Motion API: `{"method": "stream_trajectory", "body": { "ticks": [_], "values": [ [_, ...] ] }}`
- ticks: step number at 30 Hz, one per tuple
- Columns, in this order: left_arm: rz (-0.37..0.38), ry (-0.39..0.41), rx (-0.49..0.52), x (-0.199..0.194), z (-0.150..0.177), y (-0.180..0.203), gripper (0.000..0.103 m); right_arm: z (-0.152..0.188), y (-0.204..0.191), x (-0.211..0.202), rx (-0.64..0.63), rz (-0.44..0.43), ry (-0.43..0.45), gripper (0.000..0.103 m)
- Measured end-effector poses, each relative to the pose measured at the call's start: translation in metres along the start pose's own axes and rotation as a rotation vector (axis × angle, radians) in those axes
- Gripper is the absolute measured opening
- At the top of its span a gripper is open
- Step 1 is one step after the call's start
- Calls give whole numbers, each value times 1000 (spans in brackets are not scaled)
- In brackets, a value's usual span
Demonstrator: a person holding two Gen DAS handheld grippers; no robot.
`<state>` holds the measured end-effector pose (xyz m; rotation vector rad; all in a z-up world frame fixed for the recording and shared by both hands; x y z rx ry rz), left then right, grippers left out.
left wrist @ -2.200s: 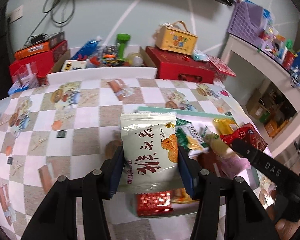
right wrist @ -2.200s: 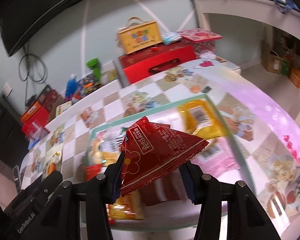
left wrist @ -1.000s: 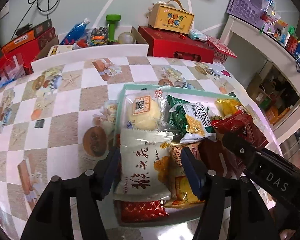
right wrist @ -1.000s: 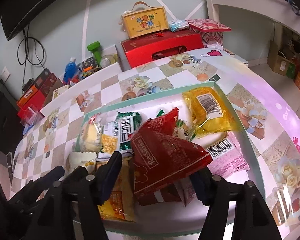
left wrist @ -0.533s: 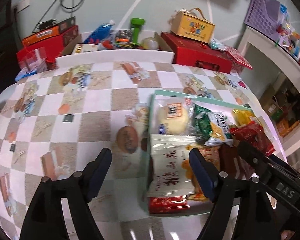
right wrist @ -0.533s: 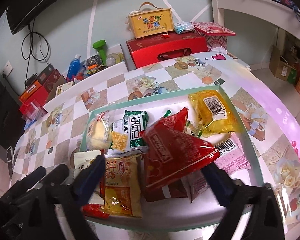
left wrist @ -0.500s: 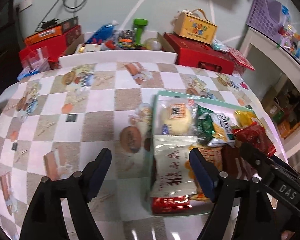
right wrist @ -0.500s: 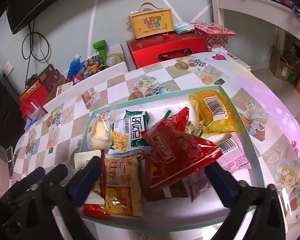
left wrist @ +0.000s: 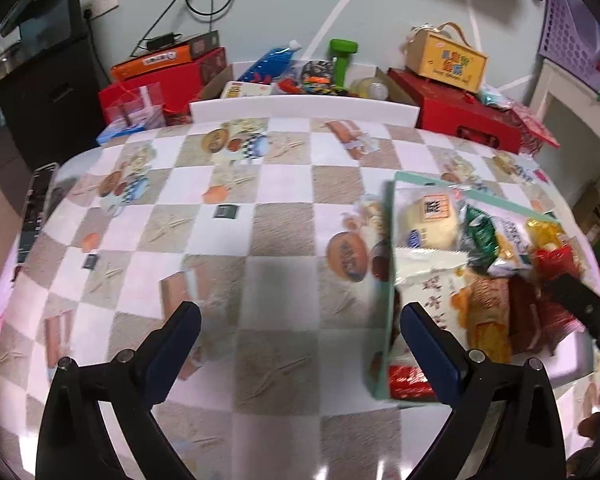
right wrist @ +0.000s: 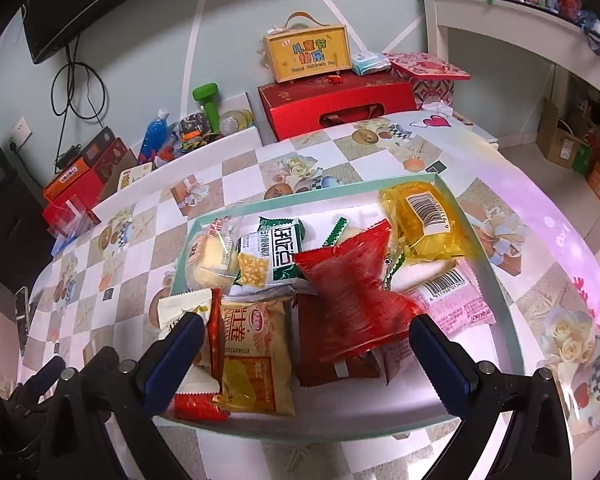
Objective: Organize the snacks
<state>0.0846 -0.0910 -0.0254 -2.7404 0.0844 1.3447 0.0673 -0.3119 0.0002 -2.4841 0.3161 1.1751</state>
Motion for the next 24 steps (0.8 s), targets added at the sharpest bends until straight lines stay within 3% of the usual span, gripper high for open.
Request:
{"method": "stream_trajectory", "body": {
  "ticks": [7,12,24],
  "values": [
    [-41,7,-35,-11,15,-13,100,12,-1,-7,-19,12,-13,103],
    [-128,-16,-29,-16,31,-20,100,25,-5,-13,-46,9,-23,103],
    [-159,-98,-18,-18,61,-32,100,62,-23,-17,-133,-5,-82,103]
  ]
}}
Point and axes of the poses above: each gripper's, at about its wrist camera, not at the fingertips, and x roughly the way its jaws point, y to its right, z to its underside, the point moved 6 cm from there along x, roughly the way its jaws point, and after that the axes turned 6 degrees about x, right-handed, at the moved point
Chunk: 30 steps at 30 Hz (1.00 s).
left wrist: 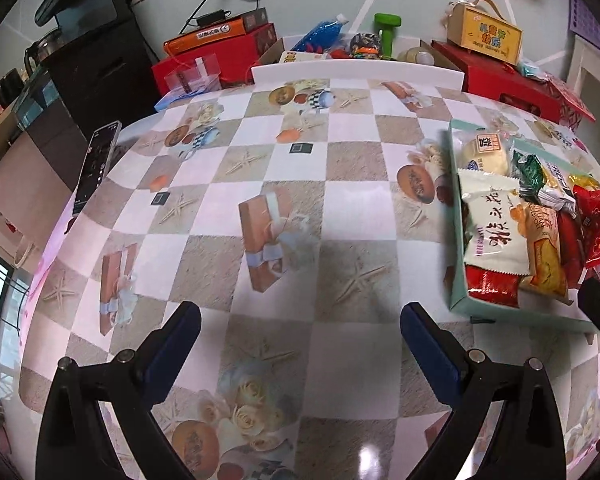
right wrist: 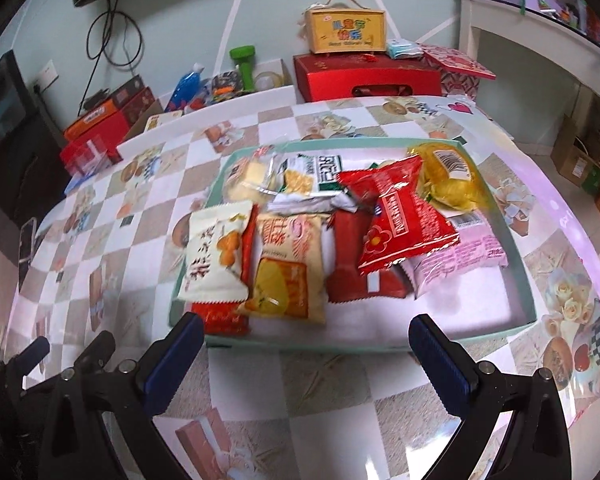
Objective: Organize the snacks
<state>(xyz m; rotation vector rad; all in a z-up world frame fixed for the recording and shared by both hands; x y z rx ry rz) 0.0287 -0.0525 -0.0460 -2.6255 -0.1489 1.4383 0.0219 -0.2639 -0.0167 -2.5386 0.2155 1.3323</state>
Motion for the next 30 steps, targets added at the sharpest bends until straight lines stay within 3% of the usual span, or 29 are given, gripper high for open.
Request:
{"method": "stream_trajectory", "body": {
  "ticks": [17,30],
  "values": [
    [-9,-19,-73,9,-2,-22,100,9,-11,19,-42,0,-40,103],
    [-19,-43,-60,17,0,-22,100,10,-15,25,-67,14,-46,103]
  ]
}}
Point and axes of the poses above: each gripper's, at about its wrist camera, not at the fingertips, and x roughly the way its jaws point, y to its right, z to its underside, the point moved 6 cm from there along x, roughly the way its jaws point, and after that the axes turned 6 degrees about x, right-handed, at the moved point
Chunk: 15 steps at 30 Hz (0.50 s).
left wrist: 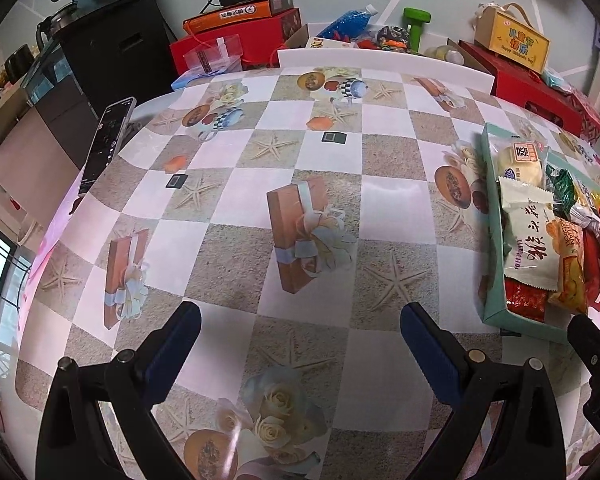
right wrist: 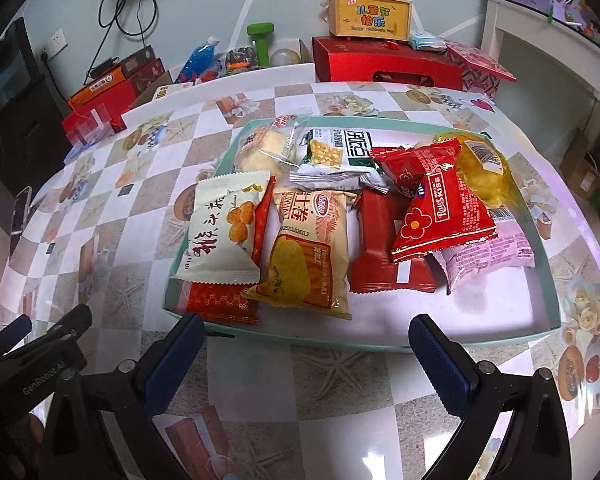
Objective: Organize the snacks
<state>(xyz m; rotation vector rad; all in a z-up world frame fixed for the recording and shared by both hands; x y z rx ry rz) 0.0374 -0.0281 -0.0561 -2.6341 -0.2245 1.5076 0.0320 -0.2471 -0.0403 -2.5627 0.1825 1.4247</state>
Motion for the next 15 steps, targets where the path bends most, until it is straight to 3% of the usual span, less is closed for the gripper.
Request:
{"method": "stream_trajectory", "body": {
  "ticks": [15],
  "values": [
    [-12,-10,28,6,2,5,100,3,-1,8,-7,-6,-16,103]
  ]
}}
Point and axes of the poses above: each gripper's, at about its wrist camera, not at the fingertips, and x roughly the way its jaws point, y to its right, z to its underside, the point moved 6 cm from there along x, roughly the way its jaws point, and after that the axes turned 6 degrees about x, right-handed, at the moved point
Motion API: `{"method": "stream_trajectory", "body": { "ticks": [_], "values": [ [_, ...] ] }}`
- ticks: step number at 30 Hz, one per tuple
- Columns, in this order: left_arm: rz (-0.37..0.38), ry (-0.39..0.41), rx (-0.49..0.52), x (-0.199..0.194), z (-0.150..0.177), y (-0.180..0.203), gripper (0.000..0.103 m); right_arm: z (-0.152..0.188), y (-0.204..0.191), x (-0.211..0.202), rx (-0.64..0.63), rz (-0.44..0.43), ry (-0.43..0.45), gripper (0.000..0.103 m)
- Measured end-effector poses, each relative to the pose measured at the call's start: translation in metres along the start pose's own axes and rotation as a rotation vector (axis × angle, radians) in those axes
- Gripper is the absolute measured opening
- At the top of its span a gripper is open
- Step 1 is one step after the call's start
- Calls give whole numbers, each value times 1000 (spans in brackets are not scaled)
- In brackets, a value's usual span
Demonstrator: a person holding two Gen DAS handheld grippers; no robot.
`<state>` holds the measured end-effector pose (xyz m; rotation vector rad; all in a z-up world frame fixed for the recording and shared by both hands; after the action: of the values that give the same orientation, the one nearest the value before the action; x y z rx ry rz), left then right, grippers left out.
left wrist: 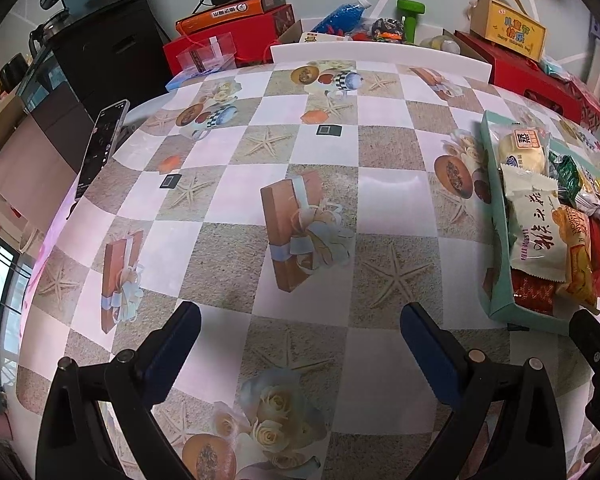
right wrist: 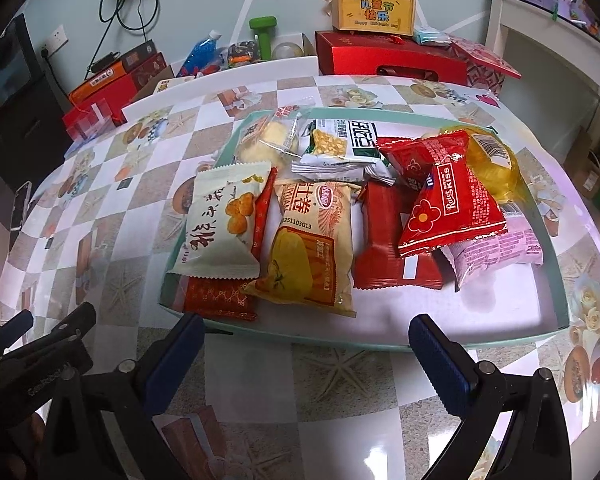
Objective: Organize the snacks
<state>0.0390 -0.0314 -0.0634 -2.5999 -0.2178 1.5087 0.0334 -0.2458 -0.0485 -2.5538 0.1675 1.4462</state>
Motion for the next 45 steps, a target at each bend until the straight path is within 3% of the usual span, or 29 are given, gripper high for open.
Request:
{"method": "stream_trajectory", "body": {
  "ticks": [45],
  "values": [
    [5,36,39,-6,-3,7,100,1,2,1,1,4,0,103]
  ]
}}
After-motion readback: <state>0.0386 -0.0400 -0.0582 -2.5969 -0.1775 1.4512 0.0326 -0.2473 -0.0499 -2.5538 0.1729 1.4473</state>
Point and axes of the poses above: each gripper's, at about its wrist camera, not at the fingertips, and x roughly the way its jaws point, y to its right, z to its underside, the point moved 6 cm from there along x, roughly the way its jaws point, and after that the axes turned 6 degrees about x, right-handed, at the moved point
